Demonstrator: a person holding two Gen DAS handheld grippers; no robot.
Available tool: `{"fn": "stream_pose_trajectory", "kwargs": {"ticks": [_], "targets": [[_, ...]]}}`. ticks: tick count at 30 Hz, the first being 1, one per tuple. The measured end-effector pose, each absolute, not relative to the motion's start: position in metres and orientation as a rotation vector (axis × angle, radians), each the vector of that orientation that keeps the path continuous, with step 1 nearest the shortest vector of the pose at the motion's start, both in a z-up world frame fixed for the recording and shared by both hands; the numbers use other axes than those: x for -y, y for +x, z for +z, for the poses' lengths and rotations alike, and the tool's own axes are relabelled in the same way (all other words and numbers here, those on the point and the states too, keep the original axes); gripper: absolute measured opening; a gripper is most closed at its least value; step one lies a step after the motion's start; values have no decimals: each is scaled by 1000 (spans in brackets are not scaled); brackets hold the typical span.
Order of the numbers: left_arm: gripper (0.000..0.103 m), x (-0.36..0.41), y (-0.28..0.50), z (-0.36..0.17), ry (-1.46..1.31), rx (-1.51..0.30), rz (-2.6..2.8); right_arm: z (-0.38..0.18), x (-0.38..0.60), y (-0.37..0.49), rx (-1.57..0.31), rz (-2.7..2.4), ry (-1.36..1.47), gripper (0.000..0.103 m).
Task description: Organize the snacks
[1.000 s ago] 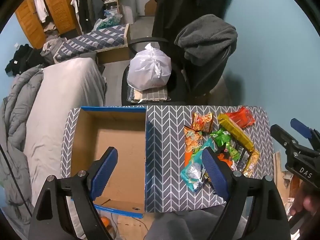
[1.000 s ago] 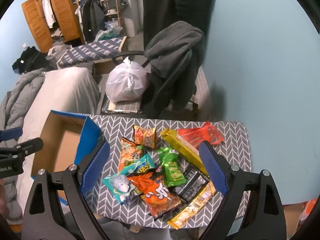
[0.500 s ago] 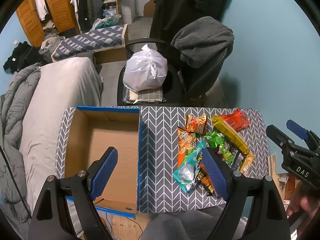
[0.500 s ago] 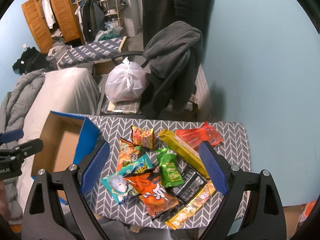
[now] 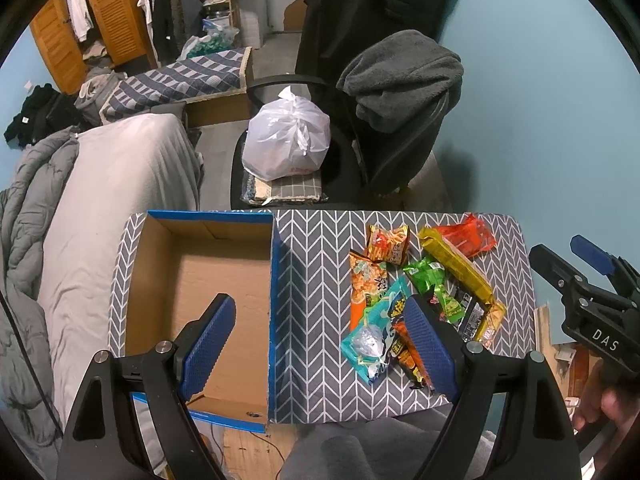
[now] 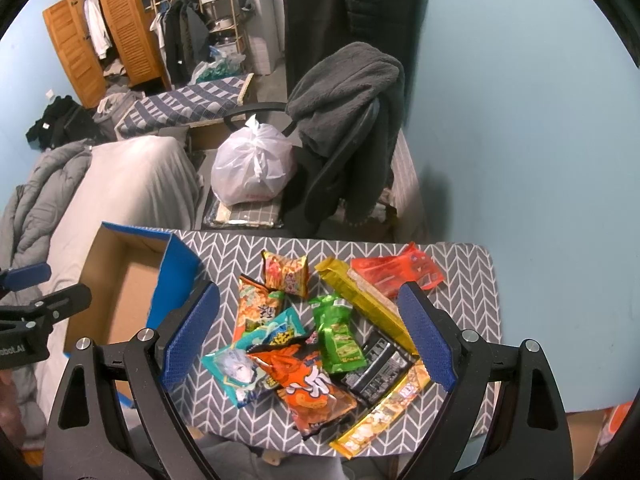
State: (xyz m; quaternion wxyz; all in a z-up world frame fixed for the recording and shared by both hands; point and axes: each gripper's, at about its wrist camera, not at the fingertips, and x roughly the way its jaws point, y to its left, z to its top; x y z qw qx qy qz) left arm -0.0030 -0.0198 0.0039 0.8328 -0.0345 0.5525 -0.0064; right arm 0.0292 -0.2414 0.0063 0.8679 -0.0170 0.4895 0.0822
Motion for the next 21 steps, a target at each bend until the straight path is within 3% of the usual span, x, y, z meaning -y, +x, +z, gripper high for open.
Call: {"fn": "stream_pose_trajectory", "kwargs": {"ticks": [21], "targets": [[87,22,-4,5,-69,-1171,-24,11,247,25,-1022,173,-26,89]]}}
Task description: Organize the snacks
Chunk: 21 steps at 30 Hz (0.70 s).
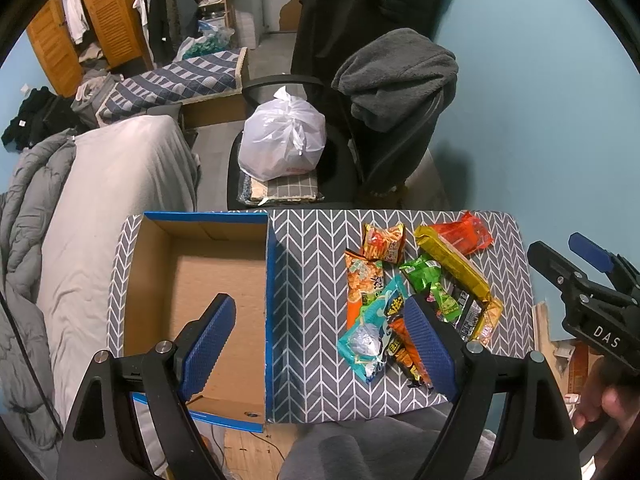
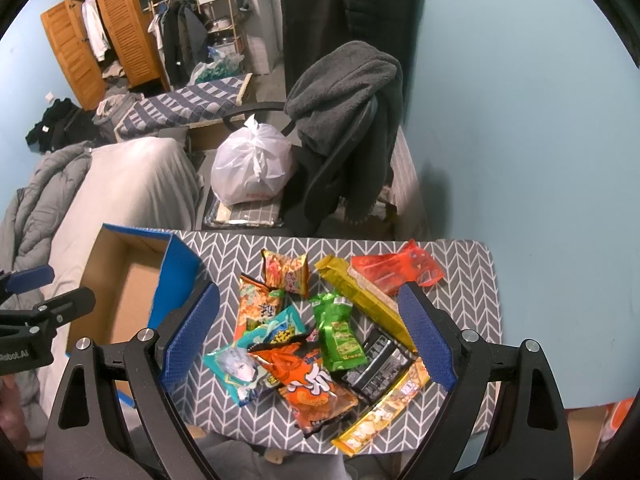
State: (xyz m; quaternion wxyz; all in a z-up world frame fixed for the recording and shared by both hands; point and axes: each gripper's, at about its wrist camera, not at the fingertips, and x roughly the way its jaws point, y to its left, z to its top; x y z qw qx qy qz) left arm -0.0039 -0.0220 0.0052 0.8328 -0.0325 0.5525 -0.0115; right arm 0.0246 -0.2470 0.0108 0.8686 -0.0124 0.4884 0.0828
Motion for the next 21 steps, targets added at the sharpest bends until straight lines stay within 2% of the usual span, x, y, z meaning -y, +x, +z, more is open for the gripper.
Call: {"fn": "stream_pose_trajectory", "kwargs": {"ticks": [21], "targets": [[87,30,-2,5,-68,-1179,-34,11,249,25,-1024,175,-22,89]]}}
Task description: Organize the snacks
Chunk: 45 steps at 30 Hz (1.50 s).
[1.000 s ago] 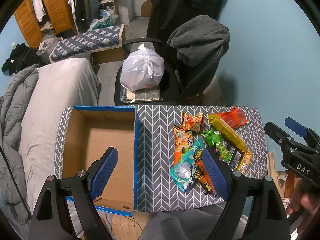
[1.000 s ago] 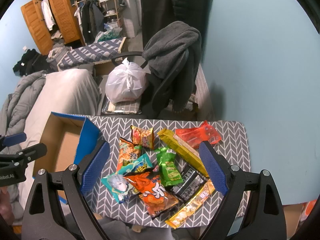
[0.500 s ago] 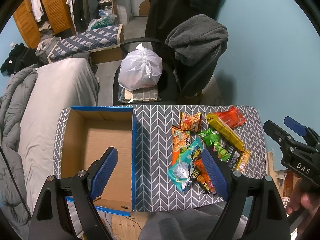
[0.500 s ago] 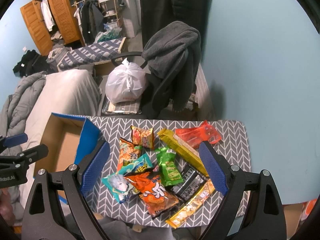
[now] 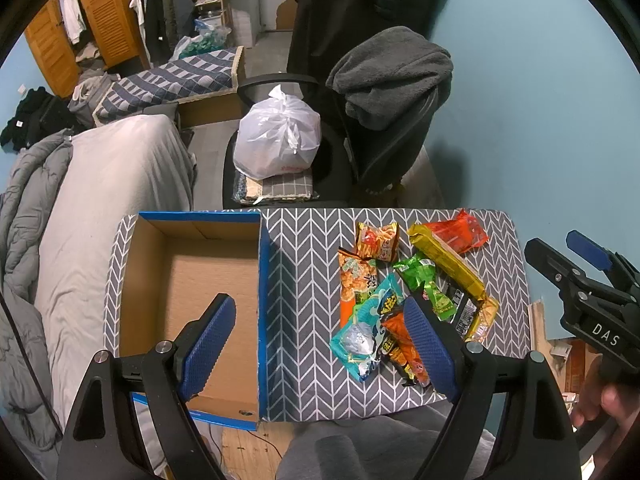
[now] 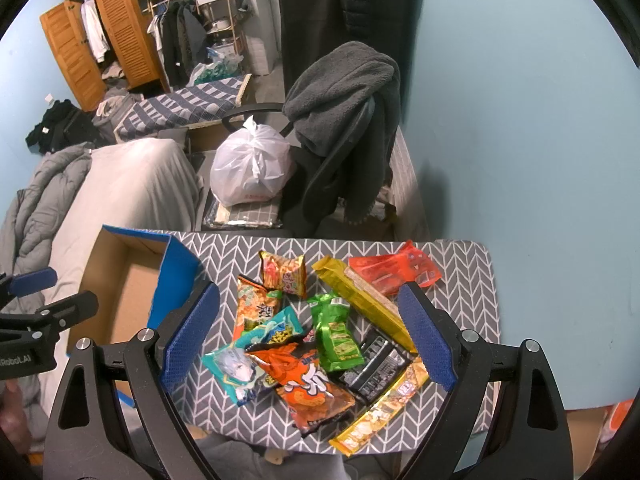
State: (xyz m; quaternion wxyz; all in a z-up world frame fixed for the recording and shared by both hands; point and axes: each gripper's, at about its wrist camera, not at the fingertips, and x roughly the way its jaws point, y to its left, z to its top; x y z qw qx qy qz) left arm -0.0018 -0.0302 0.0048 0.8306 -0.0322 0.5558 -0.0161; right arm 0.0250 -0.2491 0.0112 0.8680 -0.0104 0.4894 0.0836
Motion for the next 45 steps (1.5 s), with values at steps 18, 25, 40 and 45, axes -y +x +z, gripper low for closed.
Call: {"fn": "stream_pose_trajectory", "kwargs": {"ticks": [18,25,40,45], "targets": [[87,52,7,-12,-86,-1218,-75,0,275,20,-1062,130,11,89],[87,68,20,-37,-135,-1278,-87,-26,325,21,-1121,22,82,89],[87,138,25,-111,-142,-1461,-124,-107,399,-13,-1276,-123,224,89],[87,158,24,-136,-132,-1523,-110,-160,405,-26,-1362,-121,285,89]]}}
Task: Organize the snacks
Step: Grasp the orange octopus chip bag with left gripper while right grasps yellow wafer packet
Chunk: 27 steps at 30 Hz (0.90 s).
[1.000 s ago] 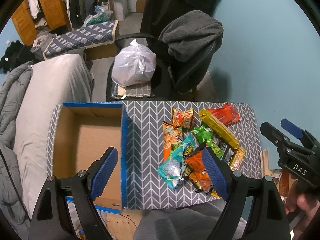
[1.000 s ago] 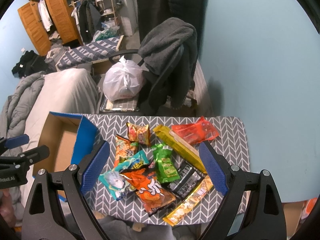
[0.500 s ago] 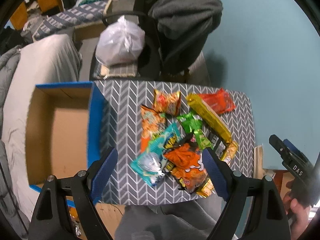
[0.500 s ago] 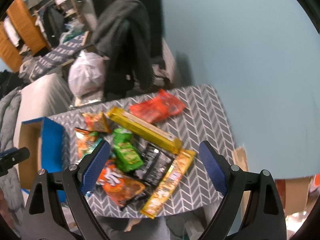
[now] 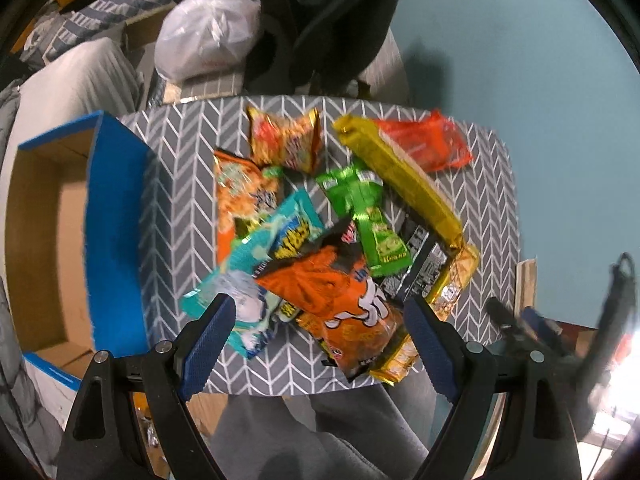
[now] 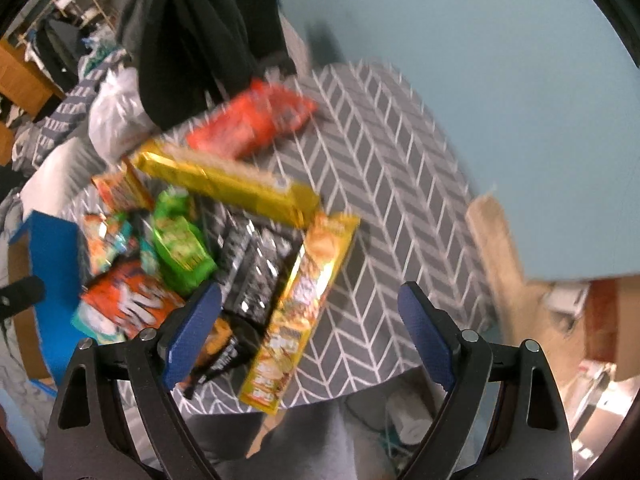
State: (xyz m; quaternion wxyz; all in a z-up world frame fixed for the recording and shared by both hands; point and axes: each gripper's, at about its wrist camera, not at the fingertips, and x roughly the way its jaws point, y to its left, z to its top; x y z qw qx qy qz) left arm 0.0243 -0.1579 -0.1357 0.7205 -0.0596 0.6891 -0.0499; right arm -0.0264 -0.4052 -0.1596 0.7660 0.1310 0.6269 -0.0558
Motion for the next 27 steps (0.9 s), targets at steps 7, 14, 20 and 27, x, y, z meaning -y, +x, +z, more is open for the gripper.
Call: {"fn": "stream_pose_trajectory", "kwargs": {"ticks": [7,14,20,27], "targets": [[87,175,17,-164,-181,-1593,-51,-217,404,-38,-1443,-140,323,89],[87,188,19,-195,-192,-1662,-8,-250,404,-41,-1485,-118,389,89],[87,198,19,-216,-185,-1699,18,-271,401,-42,-1522,-76,394,74],[87,204,18,-237,-213,-1733,9,-267,418,-33,-1513,-43,354,46]]}}
